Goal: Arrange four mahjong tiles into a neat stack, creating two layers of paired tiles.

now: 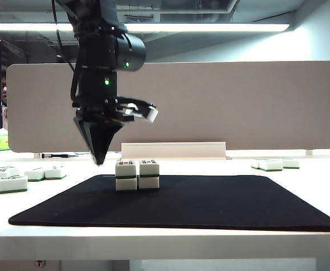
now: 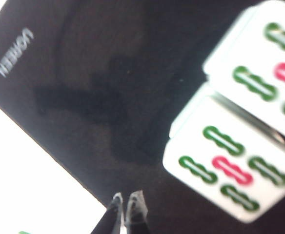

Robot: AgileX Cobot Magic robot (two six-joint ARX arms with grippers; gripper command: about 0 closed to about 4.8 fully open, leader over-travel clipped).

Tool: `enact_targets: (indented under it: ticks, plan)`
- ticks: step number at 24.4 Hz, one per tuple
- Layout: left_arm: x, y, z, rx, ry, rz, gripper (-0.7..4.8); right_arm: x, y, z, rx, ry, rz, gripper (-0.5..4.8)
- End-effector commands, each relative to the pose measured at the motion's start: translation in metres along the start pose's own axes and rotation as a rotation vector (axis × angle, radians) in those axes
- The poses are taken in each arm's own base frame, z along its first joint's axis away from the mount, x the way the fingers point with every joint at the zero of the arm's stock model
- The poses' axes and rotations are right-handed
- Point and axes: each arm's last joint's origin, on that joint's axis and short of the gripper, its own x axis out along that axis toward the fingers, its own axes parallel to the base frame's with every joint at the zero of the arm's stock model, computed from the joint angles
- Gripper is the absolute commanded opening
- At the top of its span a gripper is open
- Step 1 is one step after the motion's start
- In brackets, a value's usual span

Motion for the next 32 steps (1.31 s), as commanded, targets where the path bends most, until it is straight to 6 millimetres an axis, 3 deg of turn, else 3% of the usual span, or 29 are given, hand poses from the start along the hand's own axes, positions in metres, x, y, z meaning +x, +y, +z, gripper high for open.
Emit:
enact_targets:
  ticks: [1,5,17,23,32]
  plan:
    - [0.005,-0.002,0.001,-0.169,0.001,-0.055,0.12,-0.003,0.001,-0.001,-0.017,-0.025,0.006,-0.01]
    - [0.007,-0.005,0.003,-0.289,-0.015,-0.168,0.12,-0.003,0.001,-0.001,-0.017,-0.025,0.006,-0.01]
    - [0.009,-0.005,0.000,-0.403,0.019,-0.115,0.12,-0.003,0.001,-0.001,-0.017,-0.025,0.006,-0.01]
    - [0.024,-0.007,-0.001,-0.445,0.057,-0.083,0.12,-0.003,0.001,-0.001,-0.017,-0.026,0.002,-0.01]
    - [0.038,-0.010,0.006,-0.476,0.027,-0.184,0.12,-0.003,0.001,-0.001,-0.017,-0.026,0.003,-0.01]
